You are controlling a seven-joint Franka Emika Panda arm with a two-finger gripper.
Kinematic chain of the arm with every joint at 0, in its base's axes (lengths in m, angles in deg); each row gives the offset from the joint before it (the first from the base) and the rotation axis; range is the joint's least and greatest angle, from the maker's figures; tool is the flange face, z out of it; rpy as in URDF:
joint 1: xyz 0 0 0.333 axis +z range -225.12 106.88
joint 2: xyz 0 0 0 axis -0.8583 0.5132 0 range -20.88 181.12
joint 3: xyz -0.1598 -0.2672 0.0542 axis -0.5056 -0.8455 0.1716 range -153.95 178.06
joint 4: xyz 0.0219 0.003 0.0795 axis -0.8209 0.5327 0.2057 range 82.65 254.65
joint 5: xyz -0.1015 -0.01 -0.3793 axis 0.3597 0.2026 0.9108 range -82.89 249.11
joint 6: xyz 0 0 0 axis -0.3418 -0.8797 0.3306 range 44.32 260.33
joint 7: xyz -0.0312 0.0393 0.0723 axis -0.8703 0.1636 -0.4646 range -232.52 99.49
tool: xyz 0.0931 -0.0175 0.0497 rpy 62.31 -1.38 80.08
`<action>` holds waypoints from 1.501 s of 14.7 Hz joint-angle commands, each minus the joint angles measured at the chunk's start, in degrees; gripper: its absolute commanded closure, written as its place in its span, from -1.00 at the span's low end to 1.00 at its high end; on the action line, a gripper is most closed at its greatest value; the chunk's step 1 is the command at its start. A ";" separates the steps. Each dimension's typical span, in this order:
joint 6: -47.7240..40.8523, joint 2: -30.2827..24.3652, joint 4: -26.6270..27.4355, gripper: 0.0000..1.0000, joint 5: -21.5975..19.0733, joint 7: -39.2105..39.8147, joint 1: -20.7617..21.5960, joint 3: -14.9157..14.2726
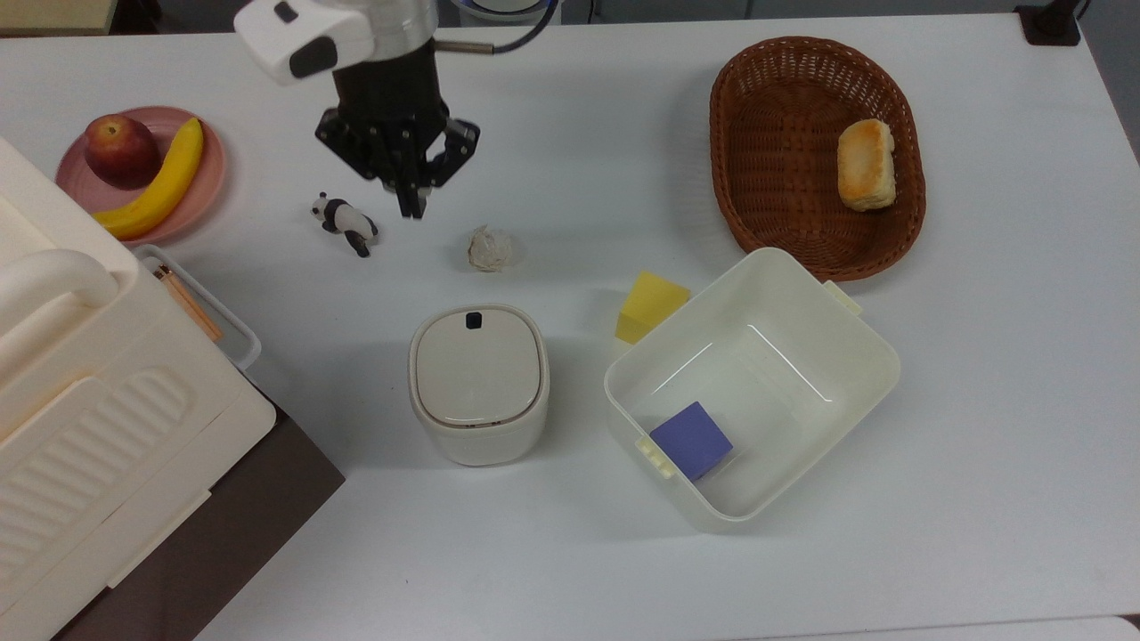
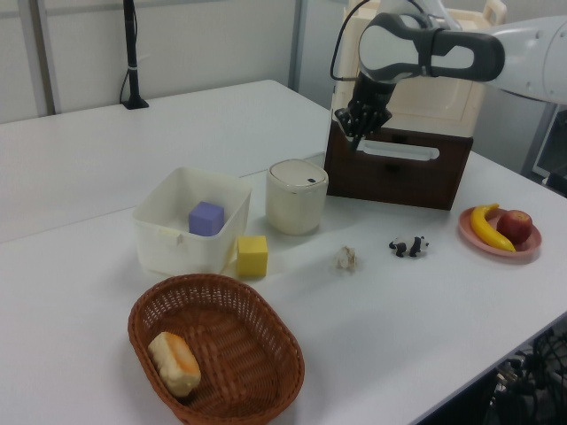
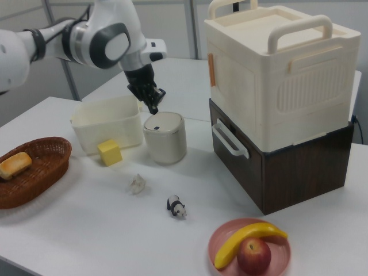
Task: Open the trash can
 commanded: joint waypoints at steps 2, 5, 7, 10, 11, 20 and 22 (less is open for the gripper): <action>10.81 5.86 -1.65 0.85 -3.06 0.76 0.09 -0.02; 13.47 7.28 -1.65 0.85 -2.71 0.76 0.27 0.24; 13.83 8.33 -1.74 0.85 -2.54 1.11 0.62 0.51; 14.18 10.26 -2.44 0.85 -2.10 1.20 1.67 0.77; 14.18 11.22 -2.44 0.85 -2.01 1.20 2.28 0.77; 11.64 12.56 -2.00 0.85 -0.07 1.11 4.23 0.68; 6.03 9.14 -2.27 0.84 -0.34 1.20 3.79 0.60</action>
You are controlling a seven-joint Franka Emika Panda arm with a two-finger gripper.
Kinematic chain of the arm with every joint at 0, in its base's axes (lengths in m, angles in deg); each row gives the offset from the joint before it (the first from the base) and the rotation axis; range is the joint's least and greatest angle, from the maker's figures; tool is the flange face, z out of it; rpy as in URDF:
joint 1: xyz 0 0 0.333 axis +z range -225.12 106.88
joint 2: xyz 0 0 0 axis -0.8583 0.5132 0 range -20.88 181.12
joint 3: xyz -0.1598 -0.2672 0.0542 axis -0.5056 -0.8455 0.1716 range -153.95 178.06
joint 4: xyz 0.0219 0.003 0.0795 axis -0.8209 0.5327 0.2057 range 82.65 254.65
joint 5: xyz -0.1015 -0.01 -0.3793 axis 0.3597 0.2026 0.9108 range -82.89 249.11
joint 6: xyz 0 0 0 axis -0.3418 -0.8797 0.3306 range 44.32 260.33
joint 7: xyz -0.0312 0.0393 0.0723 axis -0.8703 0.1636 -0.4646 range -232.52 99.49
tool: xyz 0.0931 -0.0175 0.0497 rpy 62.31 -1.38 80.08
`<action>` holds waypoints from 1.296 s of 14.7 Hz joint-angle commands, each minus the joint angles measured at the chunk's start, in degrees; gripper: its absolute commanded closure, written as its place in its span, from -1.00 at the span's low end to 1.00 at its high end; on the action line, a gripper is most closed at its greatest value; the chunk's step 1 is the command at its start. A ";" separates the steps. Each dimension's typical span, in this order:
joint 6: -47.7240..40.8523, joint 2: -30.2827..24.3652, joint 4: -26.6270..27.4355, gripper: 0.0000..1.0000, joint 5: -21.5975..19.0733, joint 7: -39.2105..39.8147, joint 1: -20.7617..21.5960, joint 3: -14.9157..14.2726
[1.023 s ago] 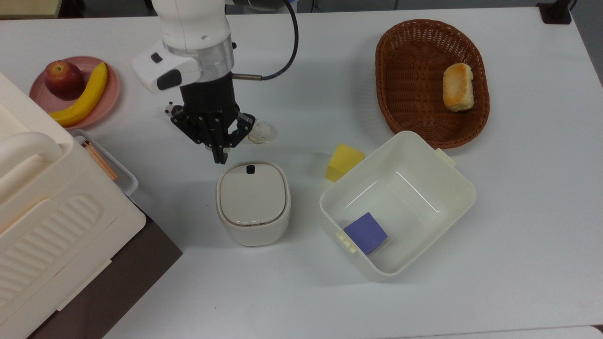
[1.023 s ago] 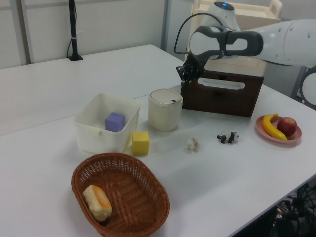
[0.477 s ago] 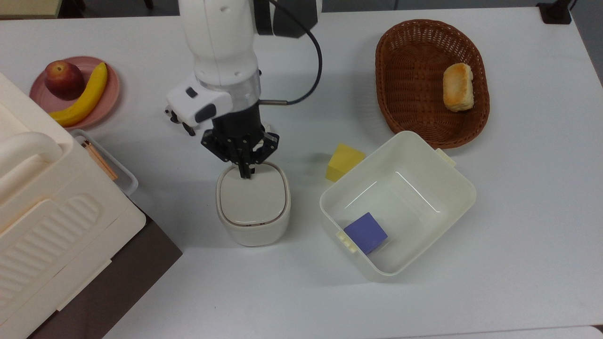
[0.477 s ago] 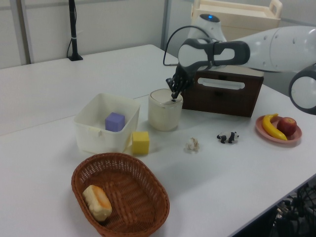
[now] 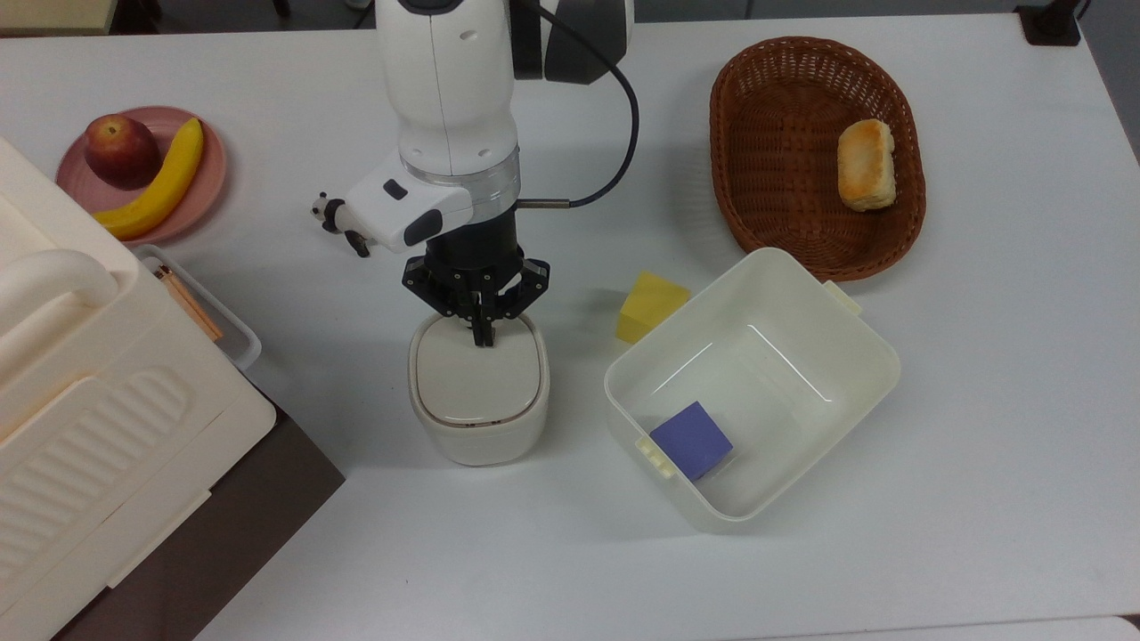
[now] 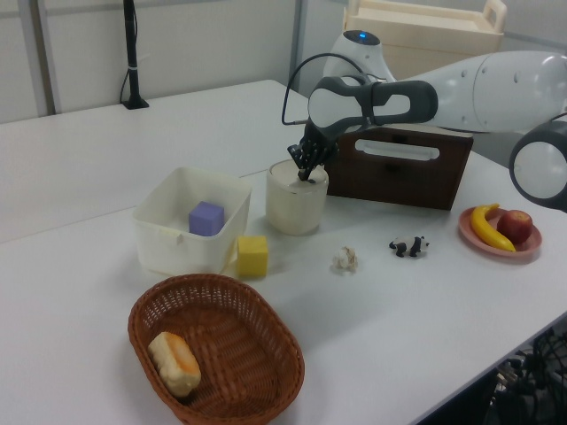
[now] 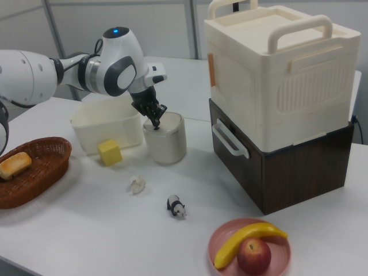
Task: Open the trash can
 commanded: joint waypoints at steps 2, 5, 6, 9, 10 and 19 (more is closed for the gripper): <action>-13.69 -6.94 0.43 0.78 -0.46 0.72 -0.29 -0.52; -24.76 -11.25 0.35 0.48 -0.37 1.86 -0.46 -0.87; -27.67 -12.83 0.35 0.38 -0.37 2.12 -0.46 -1.04; -33.92 -16.53 0.43 -0.98 -0.29 2.12 -1.87 -1.13; -35.85 -17.24 0.43 -1.00 0.15 2.30 -1.87 -1.13; -36.75 -17.86 0.87 -1.00 2.88 2.92 -1.87 -1.13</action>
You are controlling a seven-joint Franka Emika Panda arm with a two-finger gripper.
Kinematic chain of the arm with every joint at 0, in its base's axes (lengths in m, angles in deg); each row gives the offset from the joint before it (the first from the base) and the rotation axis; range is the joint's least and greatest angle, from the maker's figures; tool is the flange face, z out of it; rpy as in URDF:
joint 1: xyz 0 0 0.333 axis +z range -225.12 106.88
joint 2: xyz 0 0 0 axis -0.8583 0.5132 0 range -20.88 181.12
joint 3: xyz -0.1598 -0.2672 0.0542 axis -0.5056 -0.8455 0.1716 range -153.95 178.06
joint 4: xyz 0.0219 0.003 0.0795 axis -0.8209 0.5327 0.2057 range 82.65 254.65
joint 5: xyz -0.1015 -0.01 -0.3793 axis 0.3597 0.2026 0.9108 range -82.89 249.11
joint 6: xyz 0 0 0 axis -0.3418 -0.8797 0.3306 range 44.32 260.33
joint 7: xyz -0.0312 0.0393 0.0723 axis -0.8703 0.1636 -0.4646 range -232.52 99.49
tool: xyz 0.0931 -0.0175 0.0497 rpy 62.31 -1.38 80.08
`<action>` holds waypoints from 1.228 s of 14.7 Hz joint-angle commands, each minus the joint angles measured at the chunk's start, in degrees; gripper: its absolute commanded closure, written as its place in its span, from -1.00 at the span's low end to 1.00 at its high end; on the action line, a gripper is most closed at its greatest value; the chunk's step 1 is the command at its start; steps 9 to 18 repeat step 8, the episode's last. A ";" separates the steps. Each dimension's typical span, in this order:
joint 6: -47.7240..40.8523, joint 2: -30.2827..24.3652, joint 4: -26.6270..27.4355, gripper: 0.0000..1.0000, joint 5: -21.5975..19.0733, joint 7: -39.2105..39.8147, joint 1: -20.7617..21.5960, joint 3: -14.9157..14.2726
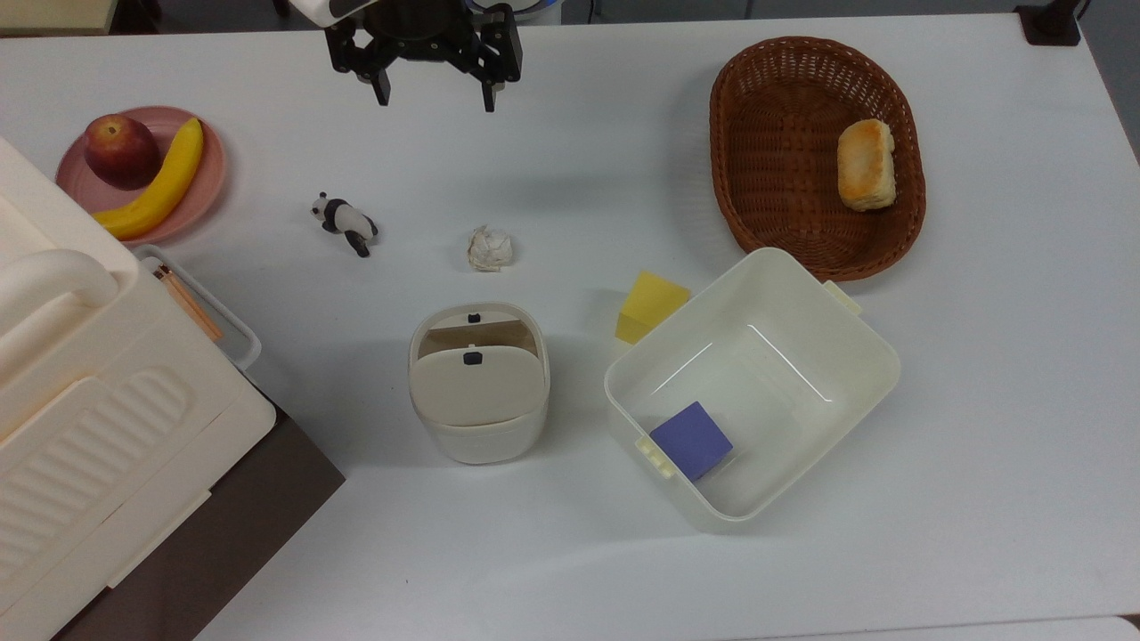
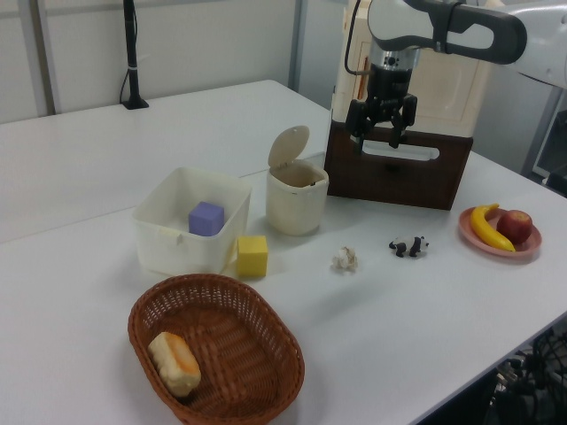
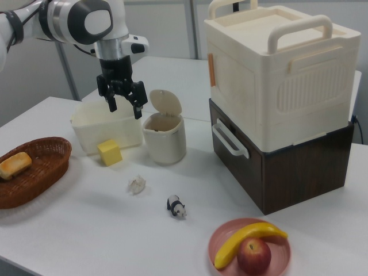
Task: Open the trash can
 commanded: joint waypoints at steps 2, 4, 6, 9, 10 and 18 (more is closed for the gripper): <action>-0.34 -0.99 1.30 -1.00 1.00 1.04 0.10 -0.19; -0.52 -1.07 1.38 -1.00 0.91 0.87 0.10 -0.10; -0.61 -1.07 1.47 -1.00 0.91 0.69 0.27 -0.10; -0.69 -1.07 1.47 -1.00 0.91 0.69 0.36 -0.10; -0.69 -1.07 1.47 -1.00 0.91 0.69 0.36 -0.10; -0.69 -1.07 1.47 -1.00 0.91 0.69 0.36 -0.10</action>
